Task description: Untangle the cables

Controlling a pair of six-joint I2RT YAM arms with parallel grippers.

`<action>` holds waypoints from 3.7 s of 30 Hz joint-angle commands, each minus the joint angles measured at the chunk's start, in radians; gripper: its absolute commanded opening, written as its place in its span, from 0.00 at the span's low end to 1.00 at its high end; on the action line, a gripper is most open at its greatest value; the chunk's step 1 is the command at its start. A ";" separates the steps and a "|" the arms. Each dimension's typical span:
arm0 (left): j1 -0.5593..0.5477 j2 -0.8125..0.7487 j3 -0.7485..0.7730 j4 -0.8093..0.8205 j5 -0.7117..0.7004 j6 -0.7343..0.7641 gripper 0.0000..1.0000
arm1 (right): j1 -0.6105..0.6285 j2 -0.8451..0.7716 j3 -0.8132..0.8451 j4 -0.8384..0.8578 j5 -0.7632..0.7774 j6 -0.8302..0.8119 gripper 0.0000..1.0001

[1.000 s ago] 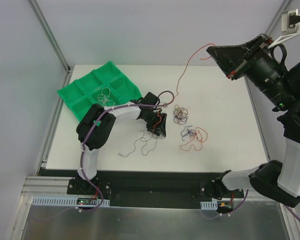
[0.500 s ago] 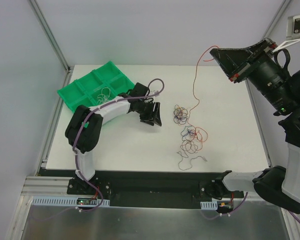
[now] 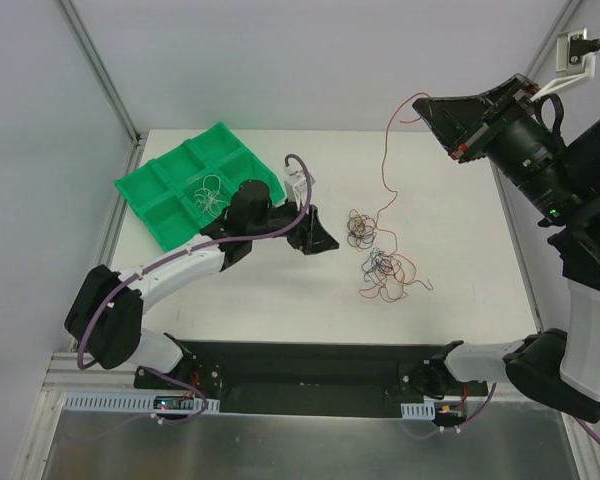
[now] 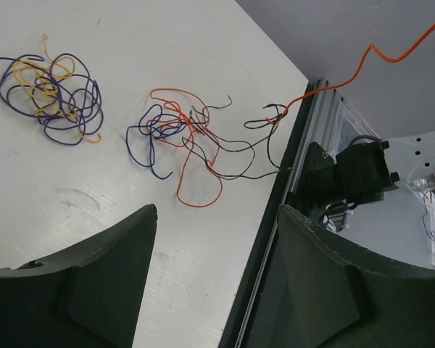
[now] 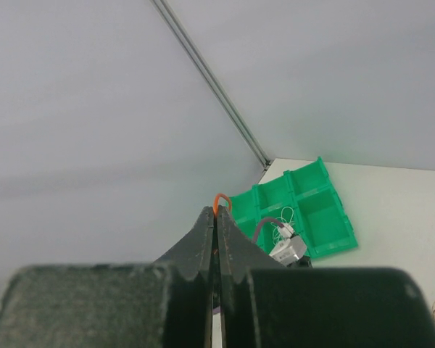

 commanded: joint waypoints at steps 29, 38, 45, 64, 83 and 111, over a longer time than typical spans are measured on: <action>-0.223 0.357 0.137 0.290 0.015 -0.119 0.59 | -0.006 0.058 0.039 0.085 0.077 0.074 0.00; -0.224 0.426 0.225 0.244 -0.007 -0.141 0.54 | -0.014 0.053 0.049 0.066 0.074 0.062 0.00; -0.224 0.452 0.243 0.243 0.018 -0.149 0.22 | -0.019 0.051 0.056 0.059 0.083 0.053 0.00; -0.218 0.438 0.208 0.190 0.050 -0.098 0.45 | -0.022 0.070 0.116 0.082 0.083 0.076 0.00; -0.066 0.324 -0.057 0.016 -0.053 0.020 0.00 | -0.020 0.058 0.196 0.143 0.180 0.002 0.00; -0.003 -0.354 0.044 -0.051 -0.118 0.082 0.62 | -0.023 -0.011 -0.347 0.175 -0.226 0.111 0.00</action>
